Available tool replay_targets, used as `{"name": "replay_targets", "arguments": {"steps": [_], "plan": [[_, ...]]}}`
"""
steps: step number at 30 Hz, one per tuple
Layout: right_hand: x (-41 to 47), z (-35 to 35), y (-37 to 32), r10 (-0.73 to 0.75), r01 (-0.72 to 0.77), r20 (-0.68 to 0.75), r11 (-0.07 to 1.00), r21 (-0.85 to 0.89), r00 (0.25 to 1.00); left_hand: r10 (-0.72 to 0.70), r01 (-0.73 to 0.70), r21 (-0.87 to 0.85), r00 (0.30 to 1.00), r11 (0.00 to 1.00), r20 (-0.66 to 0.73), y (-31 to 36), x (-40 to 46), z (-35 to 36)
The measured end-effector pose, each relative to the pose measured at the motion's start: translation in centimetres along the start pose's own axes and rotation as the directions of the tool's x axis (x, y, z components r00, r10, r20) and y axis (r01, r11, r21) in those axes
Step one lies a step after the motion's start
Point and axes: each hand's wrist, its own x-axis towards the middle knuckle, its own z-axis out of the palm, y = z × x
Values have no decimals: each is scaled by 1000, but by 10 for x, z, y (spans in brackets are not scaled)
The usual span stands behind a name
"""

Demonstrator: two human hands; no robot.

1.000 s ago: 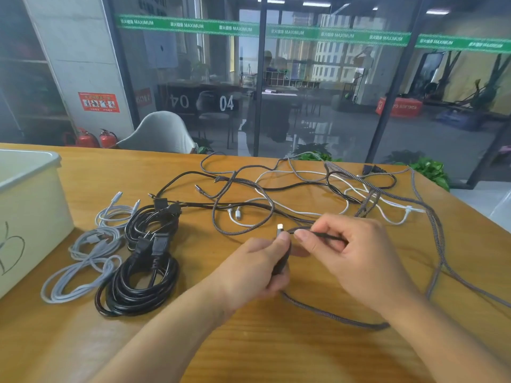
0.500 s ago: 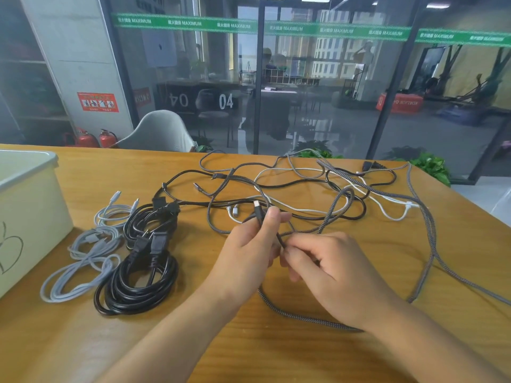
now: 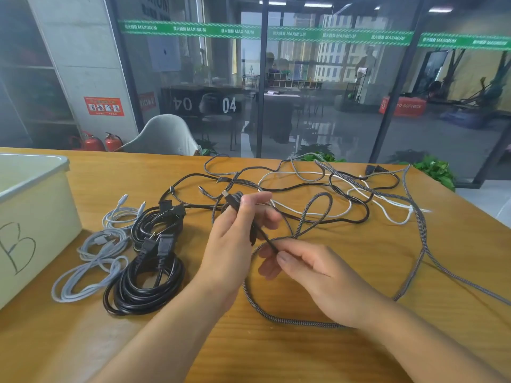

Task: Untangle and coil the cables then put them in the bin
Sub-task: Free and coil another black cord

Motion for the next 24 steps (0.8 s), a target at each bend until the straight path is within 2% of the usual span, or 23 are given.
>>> {"name": "replay_targets", "arguments": {"steps": [5, 10, 16, 21, 24], "plan": [[5, -15, 11, 7, -22, -71, 978, -207, 997, -103, 114, -227, 993, 967, 61, 4, 1, -1], [7, -34, 24, 28, -23, 4, 886, -463, 1000, -174, 220, -347, 972, 912, 160, 13, 0, 0], [7, -67, 44, 25, -57, -67, 831, -554, 997, -277, 361, -299, 917, 883, 288, 19, -2, -4], [5, -94, 62, 61, -160, -185, 794, -586, 981, -290, 411, -272, 873, 870, 392, 26, -1, -11], [2, -98, 61, 108, -223, -234, 804, -551, 966, -307, 407, -197, 865, 892, 397, 24, 0, -13]]}}
